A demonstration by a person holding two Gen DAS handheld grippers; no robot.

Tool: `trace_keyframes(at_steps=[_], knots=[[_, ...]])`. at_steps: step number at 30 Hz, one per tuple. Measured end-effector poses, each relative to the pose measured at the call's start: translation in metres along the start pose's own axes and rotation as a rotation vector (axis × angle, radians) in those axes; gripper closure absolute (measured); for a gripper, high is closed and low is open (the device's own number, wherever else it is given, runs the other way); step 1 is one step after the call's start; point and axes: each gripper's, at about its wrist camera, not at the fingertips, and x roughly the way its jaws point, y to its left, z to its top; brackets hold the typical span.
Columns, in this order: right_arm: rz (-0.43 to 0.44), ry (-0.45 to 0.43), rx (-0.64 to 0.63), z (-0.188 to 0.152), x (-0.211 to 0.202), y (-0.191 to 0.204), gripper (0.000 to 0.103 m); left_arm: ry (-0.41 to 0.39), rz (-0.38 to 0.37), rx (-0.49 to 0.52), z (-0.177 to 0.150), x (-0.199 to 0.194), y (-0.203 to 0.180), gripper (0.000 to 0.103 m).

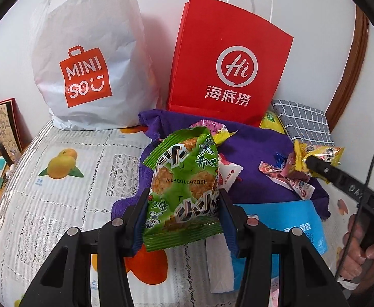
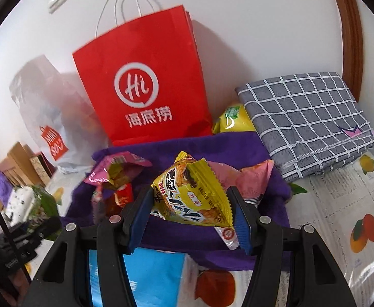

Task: Organize snacks
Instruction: 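Carry the green cracker bag and yellow snack bag over the purple towel with both tools, then lower and release the yellow snack bag with the right tool while the left tool releases the cracker bag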

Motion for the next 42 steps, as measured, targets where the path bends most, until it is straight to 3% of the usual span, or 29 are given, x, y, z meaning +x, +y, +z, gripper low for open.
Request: trace_keyframes(at_steps=[12,19,36,39,42], knots=[[0.034,0.003,0.041,-0.011,0.019,-0.004,0.045,-0.008,-0.003,0.009,0.001,-0.001,-0.003,0.055],[0.029,0.051,0.036,-0.015,0.03,-0.002,0.044,-0.014,-0.008,0.006,0.002,-0.003,-0.002,0.055],[0.004,0.058,0.083,-0.014,0.031,-0.013,0.042,-0.005,-0.014,0.017,0.0,-0.002,-0.005,0.055],[0.016,0.067,0.089,-0.01,0.025,-0.012,0.039,-0.005,-0.013,0.018,-0.001,-0.002,-0.006,0.055],[0.023,0.027,0.064,-0.005,0.01,-0.005,0.027,-0.004,-0.008,0.016,0.0,-0.001,-0.004,0.055]])
